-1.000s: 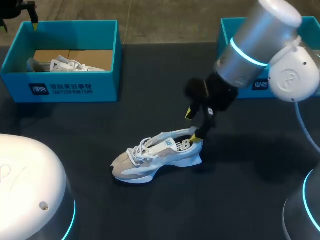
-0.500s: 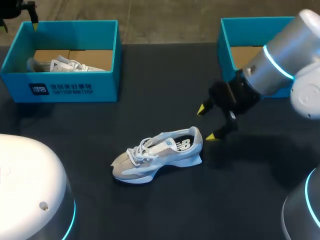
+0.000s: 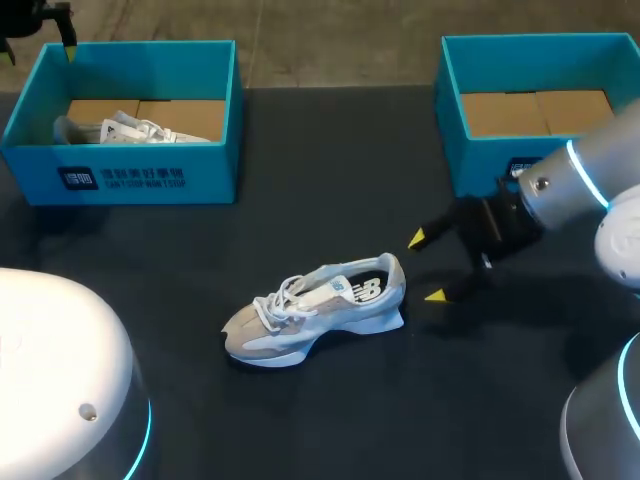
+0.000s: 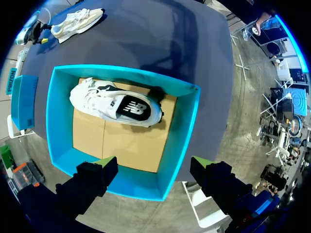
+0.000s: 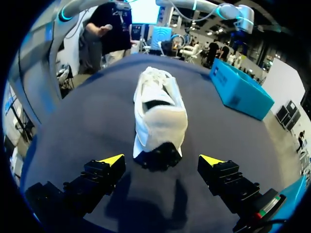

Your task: Take the shoe out of the shoebox, open the shoe tongue, remove and reinsert the insole, then place the shoe into the shoebox

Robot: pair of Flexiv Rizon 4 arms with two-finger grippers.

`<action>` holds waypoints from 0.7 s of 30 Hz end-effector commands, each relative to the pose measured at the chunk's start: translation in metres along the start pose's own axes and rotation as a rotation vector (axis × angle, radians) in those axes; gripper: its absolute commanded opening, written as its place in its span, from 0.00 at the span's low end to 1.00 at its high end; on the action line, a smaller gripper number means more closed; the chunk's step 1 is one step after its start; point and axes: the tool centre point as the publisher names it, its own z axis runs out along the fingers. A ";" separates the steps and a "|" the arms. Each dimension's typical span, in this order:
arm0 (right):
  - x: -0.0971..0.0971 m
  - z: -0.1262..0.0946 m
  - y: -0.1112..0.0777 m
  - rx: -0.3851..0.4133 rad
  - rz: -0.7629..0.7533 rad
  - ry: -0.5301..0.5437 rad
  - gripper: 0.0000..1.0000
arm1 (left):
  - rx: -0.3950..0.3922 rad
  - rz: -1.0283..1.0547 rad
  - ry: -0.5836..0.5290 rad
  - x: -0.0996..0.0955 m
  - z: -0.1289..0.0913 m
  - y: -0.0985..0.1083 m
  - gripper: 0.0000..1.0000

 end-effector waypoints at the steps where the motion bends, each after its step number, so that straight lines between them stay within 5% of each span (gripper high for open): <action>1: 0.000 0.009 -0.014 -0.083 0.023 -0.030 1.00 | 0.000 0.001 0.001 0.000 0.000 0.000 1.00; 8: 0.006 0.006 -0.025 -0.122 0.092 -0.090 1.00 | 0.000 0.001 0.001 0.000 0.000 0.000 1.00; 21: 0.010 0.007 -0.024 -0.127 0.113 -0.046 1.00 | 0.000 0.001 0.001 0.000 0.000 0.000 1.00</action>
